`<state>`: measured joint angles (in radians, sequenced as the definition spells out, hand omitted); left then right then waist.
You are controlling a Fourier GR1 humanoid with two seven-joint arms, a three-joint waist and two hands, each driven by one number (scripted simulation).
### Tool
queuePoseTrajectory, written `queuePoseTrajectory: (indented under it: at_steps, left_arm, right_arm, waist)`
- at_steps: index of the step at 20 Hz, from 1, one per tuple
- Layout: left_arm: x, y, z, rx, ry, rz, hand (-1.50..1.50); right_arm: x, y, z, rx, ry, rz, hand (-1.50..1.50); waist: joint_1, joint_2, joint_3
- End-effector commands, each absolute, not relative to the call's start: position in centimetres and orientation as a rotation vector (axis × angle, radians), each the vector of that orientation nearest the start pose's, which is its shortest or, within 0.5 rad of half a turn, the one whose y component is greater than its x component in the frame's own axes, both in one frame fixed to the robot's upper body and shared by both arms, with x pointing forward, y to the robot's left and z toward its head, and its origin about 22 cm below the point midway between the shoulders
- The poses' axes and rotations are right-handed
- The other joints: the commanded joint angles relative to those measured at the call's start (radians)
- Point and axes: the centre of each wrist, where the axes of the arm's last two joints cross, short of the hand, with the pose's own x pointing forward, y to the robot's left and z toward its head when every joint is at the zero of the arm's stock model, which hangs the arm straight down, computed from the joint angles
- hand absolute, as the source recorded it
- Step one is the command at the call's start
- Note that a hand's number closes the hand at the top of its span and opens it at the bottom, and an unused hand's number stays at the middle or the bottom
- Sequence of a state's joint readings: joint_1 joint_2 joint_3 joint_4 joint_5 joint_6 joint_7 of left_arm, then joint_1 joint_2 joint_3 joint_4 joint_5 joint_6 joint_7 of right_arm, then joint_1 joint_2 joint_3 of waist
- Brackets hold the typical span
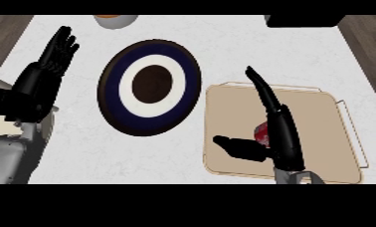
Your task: Pick the can from the tray and place it in the plate
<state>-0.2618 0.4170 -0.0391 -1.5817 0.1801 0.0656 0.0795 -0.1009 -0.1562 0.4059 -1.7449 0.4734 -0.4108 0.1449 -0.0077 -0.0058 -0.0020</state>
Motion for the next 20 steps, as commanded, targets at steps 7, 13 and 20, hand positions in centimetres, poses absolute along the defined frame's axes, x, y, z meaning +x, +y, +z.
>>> queuePoseTrajectory:
  at_steps: [7,13,20]
  left_arm:
    - [29.5,29.4,9.5,0.158,-1.737,-0.223,0.0]
    - [30.8,28.9,11.9,0.134,-1.739,-0.248,0.0]
    - [29.2,27.5,8.8,0.135,-1.732,-0.249,0.0]
  right_arm:
    - [23.3,-19.0,10.9,-0.729,-1.256,0.833,-1.5]
    - [23.6,-17.0,13.3,-0.671,-0.968,1.029,-1.5]
    - [24.0,-15.7,15.1,-0.706,-0.888,1.014,-1.5]
  waist:
    - [0.001,0.0,-0.005]
    - [0.007,0.005,-0.001]
    - [0.008,0.004,0.001]
